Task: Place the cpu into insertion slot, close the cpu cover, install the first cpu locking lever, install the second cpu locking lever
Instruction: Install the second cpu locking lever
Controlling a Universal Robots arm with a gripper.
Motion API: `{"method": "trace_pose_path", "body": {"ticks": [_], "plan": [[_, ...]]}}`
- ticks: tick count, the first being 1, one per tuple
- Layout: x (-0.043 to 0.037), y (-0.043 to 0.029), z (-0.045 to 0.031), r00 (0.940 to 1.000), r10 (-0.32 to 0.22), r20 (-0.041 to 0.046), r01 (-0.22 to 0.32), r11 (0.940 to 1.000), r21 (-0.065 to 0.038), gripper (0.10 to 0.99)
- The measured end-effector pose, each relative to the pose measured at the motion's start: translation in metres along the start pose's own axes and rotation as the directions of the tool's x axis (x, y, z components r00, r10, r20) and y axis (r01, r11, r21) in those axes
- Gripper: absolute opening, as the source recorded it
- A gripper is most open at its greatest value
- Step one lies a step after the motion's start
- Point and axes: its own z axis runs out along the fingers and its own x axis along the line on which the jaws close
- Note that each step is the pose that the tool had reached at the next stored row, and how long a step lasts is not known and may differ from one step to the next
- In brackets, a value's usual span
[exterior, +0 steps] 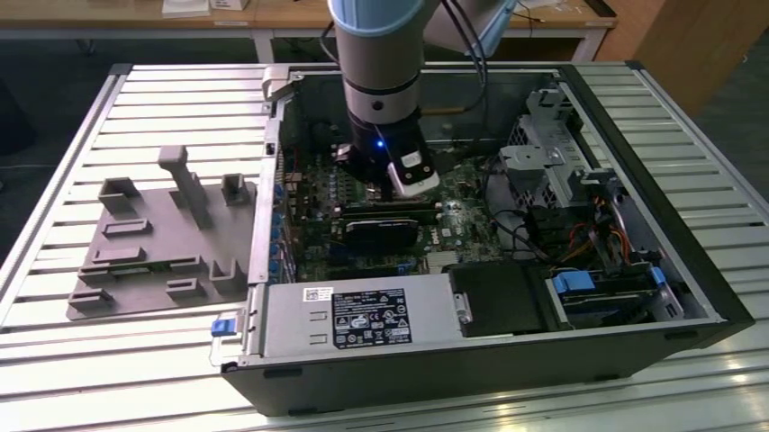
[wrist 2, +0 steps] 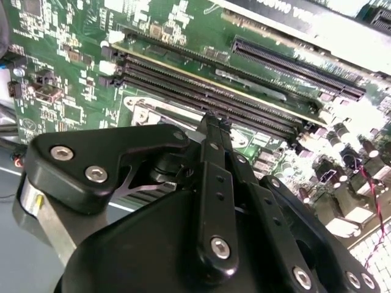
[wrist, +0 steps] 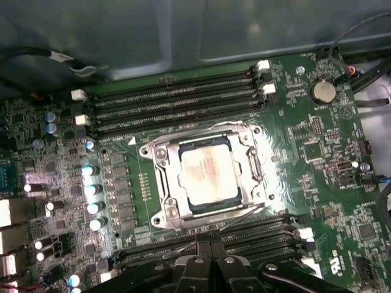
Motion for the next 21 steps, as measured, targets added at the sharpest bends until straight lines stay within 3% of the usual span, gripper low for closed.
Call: {"method": "trace_pose_path", "body": {"ticks": [3, 8, 18, 21], "plan": [[0.0007, -0.0026, 0.0004, 1.0000, 0.003, -0.0066, -0.003, 0.9995, -0.030, 0.106], [-0.0001, -0.0095, 0.0017, 0.9999, 0.007, -0.0148, -0.008, 0.9976, -0.068, 0.106], [0.0022, -0.0210, 0.0056, 0.9995, 0.012, -0.0286, -0.015, 0.9915, -0.130, 0.106], [0.0035, -0.0234, 0.0072, 0.9994, 0.012, -0.0313, -0.017, 0.9897, -0.142, 0.106]]}}
